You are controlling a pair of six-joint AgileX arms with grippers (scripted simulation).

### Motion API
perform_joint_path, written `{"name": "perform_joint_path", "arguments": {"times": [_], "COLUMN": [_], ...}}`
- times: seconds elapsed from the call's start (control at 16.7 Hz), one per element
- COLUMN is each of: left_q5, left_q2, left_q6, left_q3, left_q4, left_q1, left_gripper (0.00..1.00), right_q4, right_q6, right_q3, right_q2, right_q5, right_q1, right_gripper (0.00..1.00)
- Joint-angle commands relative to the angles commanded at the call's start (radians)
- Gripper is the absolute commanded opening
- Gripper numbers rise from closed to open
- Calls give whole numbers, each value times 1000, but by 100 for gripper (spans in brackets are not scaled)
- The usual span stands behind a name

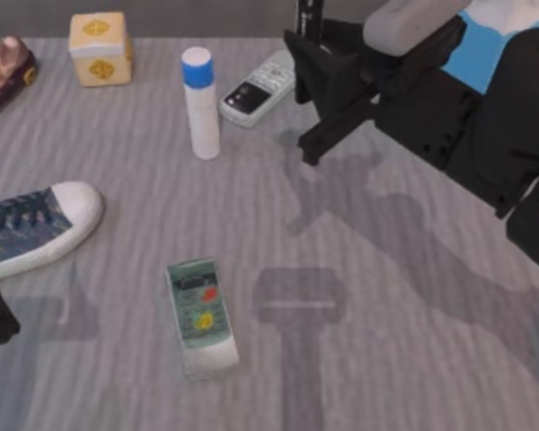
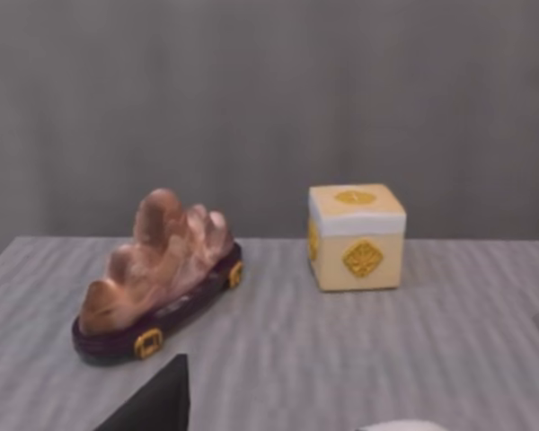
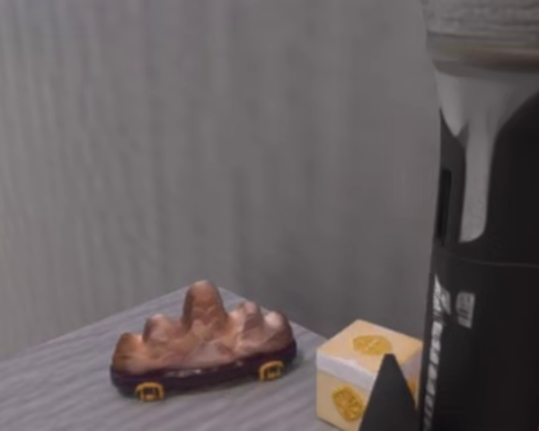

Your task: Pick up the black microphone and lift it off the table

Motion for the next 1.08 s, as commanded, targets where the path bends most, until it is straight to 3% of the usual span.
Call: {"name": "perform_joint_path", "arguments": {"times": [0.12,0.3,0.84,1.08], "left_q5": [27,113,489,622], "left_q2": [33,163,859,1108], "left_q6": [2,9,55,69], "left_q3": [29,126,572,728], "left_q4": [14,59,268,342], "left_q1": [-15,-60,-242,-308], "left_gripper": [100,100,100,100], "right_q4": [0,0,0,0], "right_q6": [0,0,0,0], "right_q3": [0,0,0,0], "right_q2": [0,0,0,0], "right_q5": [0,0,0,0], "right_q1": [0,0,0,0], "right_gripper": [0,0,0,0]}}
